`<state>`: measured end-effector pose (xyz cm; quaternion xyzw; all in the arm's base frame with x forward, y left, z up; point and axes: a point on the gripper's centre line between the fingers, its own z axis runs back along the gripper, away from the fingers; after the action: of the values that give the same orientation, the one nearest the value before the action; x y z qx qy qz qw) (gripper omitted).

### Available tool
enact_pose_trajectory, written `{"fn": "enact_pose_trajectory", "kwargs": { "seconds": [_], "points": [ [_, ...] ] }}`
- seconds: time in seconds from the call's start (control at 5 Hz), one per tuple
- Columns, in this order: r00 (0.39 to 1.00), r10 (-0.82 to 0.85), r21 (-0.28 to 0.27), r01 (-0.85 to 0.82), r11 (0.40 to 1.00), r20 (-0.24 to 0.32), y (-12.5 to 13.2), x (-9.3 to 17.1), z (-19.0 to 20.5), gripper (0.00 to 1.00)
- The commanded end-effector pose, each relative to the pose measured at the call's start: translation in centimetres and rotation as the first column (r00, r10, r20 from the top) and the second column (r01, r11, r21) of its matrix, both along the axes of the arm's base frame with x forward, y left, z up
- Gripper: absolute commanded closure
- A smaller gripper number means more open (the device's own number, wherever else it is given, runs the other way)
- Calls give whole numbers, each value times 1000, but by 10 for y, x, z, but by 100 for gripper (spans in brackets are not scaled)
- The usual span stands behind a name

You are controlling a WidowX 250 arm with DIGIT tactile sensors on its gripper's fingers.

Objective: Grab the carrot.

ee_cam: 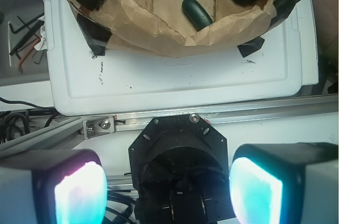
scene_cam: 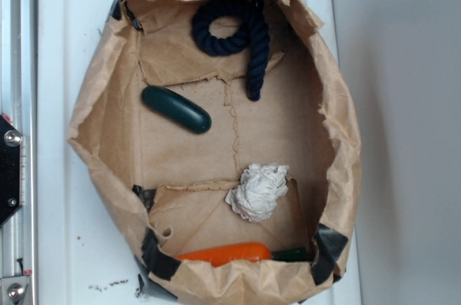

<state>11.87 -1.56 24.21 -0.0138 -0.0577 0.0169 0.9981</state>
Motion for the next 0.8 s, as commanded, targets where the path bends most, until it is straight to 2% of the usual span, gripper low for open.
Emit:
{"fn": "enact_pose_trajectory", "kwargs": {
  "seconds": [0.0,0.4,0.6],
  "points": [
    [1000,0,0,0,1000,0,0,0,0,0],
    [998,-27,-72,32,997,59,-1,51,-9,0],
    [996,41,-129,-31,991,74,14,78,-20,0]
  ]
}}
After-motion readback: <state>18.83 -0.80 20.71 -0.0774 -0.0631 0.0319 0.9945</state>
